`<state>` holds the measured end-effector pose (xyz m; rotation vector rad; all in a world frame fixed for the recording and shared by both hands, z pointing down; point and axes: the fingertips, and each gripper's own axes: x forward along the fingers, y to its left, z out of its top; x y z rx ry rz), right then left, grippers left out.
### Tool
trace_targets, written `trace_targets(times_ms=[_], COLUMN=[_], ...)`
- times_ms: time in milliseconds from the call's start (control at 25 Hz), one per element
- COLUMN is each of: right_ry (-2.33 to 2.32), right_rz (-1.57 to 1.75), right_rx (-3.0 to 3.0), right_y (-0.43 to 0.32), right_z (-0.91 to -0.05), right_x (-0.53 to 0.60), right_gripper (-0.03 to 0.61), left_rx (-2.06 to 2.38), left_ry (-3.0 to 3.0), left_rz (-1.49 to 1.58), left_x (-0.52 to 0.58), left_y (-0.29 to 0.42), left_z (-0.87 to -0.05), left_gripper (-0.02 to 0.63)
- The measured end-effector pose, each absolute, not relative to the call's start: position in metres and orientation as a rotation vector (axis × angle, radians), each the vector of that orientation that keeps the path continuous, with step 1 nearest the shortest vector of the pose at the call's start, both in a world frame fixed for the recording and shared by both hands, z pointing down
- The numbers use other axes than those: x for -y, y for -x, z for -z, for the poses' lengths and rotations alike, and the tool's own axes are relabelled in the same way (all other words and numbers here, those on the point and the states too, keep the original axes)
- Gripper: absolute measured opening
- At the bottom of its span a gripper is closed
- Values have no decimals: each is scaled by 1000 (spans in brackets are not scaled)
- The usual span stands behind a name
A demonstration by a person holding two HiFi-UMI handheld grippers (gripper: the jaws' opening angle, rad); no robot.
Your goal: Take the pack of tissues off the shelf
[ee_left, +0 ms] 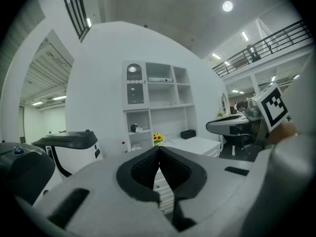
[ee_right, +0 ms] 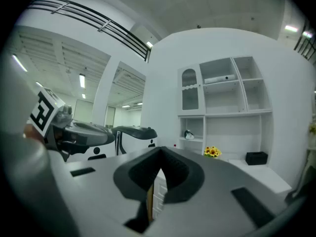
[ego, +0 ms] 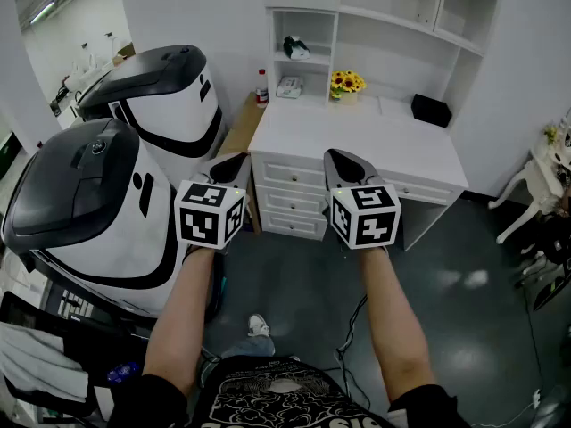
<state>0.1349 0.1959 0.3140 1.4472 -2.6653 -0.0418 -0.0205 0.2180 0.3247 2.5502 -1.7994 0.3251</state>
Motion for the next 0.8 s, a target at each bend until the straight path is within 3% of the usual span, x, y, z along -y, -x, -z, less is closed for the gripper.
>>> trace_targets(times_ms=[800], right_ry=[-1480], right_rz=[47], right_rx=[2618], right_y=[-104], right_z=[-324], right_x=[-82], right_gripper=[54], left_rx=[1716], left_ry=[-2596], left_rz=[-314], left_x=[-91], left_y=[40], left_z=[-337], left_gripper=[9])
